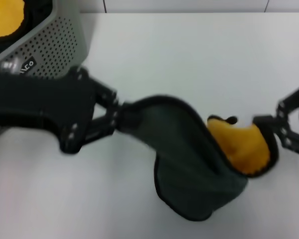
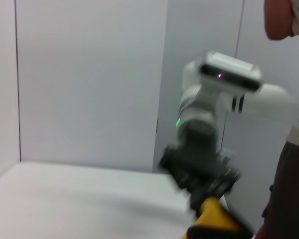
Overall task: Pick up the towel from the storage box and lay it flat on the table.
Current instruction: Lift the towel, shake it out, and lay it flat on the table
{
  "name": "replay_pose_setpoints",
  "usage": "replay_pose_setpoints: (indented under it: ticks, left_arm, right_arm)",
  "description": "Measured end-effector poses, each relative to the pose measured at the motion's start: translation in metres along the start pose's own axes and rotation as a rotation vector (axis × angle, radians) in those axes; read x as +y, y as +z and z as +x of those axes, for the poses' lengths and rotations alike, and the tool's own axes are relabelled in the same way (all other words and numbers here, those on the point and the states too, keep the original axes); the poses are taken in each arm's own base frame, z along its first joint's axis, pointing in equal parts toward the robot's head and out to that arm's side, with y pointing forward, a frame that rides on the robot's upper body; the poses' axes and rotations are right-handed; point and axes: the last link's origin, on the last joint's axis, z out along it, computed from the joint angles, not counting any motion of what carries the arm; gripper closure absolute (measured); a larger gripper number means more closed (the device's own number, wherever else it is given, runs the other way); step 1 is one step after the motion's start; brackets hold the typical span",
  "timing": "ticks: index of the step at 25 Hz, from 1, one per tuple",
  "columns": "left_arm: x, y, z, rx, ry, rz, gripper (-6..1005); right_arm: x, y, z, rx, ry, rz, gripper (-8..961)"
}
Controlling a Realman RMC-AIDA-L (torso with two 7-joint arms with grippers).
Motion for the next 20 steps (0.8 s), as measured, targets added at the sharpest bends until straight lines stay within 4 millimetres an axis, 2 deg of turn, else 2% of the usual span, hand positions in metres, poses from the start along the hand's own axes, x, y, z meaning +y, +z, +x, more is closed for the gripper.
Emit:
replay_pose_setpoints:
  ticks: [3,9,13,20]
  left_arm:
    - [0.014,-0.009,-0.013,0.006,-0.033,-0.013,986]
    - [0.041,-0.032,-0.018,0.109,0.012,-0.023,987]
    - [0.056,-0.047,-0.027,0.16,0.011,0.016,987]
    - [0.064,-0.047,-0.053,0.182,-0.012,0.044,986]
  right_arm:
    - [0.013,-0.008,-0.016,-0.031,0.035,-0.047,938]
    - [0.038,-0.032,-0.035,-0.156,0.094,-0.089,938]
    - [0.045,-0.038,-0.026,-0.22,0.211,-0.056,938]
    - [0.062,-0.042,0.0,-0.32,0.332,-0.008,938]
